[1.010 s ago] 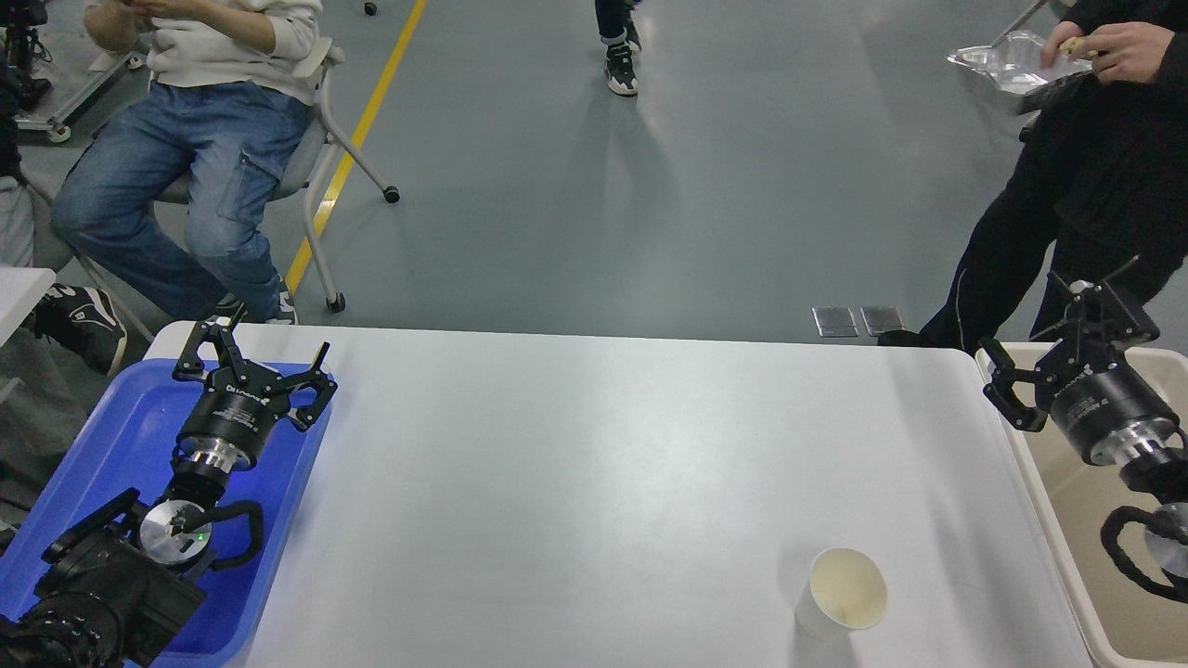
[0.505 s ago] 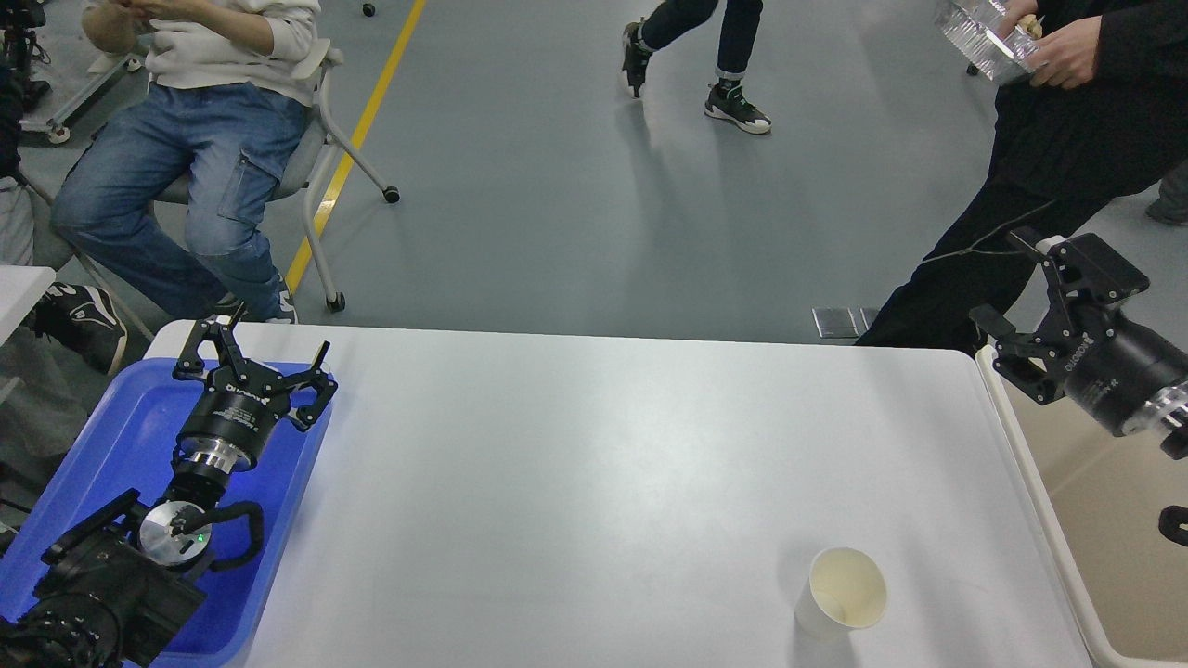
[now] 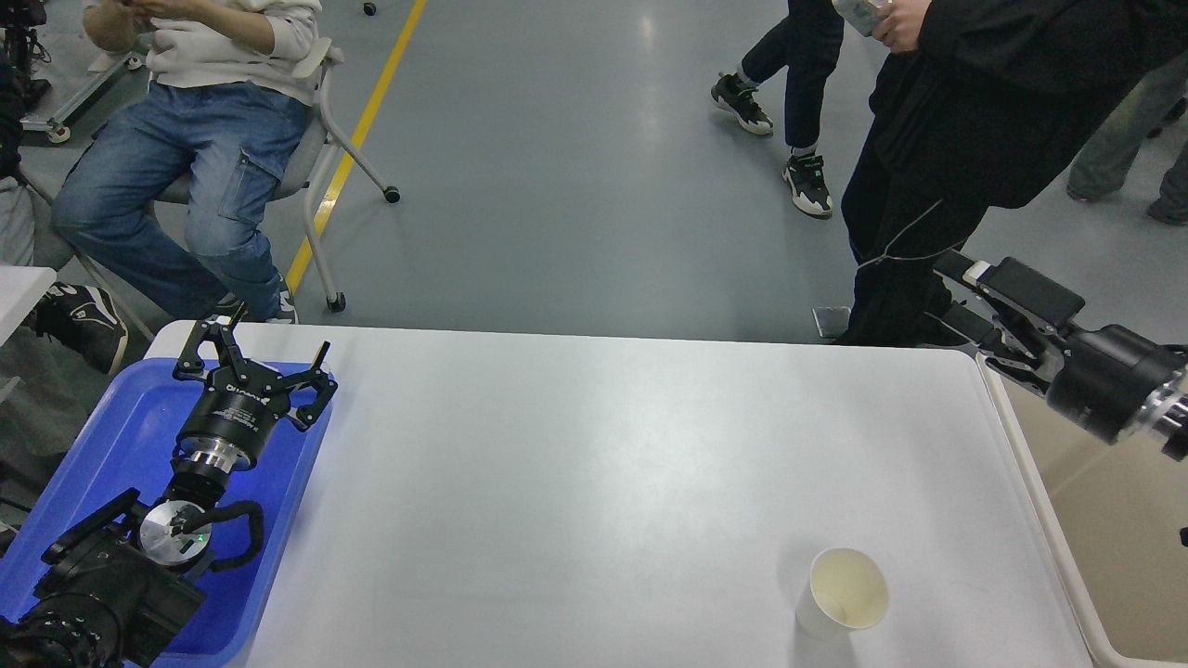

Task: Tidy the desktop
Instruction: 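Swing the right gripper out and lower it toward the white paper cup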

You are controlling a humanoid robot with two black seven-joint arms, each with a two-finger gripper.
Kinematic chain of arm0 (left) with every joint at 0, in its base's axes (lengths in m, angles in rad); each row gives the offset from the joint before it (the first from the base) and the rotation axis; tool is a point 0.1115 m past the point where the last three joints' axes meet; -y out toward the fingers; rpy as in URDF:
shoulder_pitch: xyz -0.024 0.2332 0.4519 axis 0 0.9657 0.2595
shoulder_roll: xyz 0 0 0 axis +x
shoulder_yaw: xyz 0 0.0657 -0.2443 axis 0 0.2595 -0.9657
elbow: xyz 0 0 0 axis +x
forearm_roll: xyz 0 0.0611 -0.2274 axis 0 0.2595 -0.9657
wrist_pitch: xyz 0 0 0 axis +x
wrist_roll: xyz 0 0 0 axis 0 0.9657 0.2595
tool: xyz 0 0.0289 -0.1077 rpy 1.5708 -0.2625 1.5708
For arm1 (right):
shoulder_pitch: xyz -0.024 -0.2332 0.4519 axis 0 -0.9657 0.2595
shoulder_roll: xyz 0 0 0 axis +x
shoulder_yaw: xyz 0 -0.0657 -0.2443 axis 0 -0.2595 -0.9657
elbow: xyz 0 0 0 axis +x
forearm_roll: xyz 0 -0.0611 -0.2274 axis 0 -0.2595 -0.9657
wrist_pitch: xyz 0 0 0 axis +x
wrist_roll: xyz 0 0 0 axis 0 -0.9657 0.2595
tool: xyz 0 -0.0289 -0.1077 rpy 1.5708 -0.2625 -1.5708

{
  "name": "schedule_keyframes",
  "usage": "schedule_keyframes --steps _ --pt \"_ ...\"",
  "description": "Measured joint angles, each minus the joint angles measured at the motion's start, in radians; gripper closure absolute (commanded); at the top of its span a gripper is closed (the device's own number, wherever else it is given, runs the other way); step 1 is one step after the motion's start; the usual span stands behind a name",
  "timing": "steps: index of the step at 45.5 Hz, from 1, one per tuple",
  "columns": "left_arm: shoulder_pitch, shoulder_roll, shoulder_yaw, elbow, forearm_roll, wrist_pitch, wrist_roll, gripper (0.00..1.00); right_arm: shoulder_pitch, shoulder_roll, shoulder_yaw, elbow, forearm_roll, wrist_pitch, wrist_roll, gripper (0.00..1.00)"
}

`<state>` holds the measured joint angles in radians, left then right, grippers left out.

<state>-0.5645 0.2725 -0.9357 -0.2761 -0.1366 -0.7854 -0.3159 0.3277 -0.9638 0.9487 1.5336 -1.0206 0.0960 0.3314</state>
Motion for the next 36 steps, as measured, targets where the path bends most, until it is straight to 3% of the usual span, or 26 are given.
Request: schedule_keyframes --steps 36 --pt "0.0 0.0 0.0 0.0 0.0 0.0 0.0 0.0 -0.005 -0.032 -0.181 0.106 -0.552 -0.016 0.002 0.0"
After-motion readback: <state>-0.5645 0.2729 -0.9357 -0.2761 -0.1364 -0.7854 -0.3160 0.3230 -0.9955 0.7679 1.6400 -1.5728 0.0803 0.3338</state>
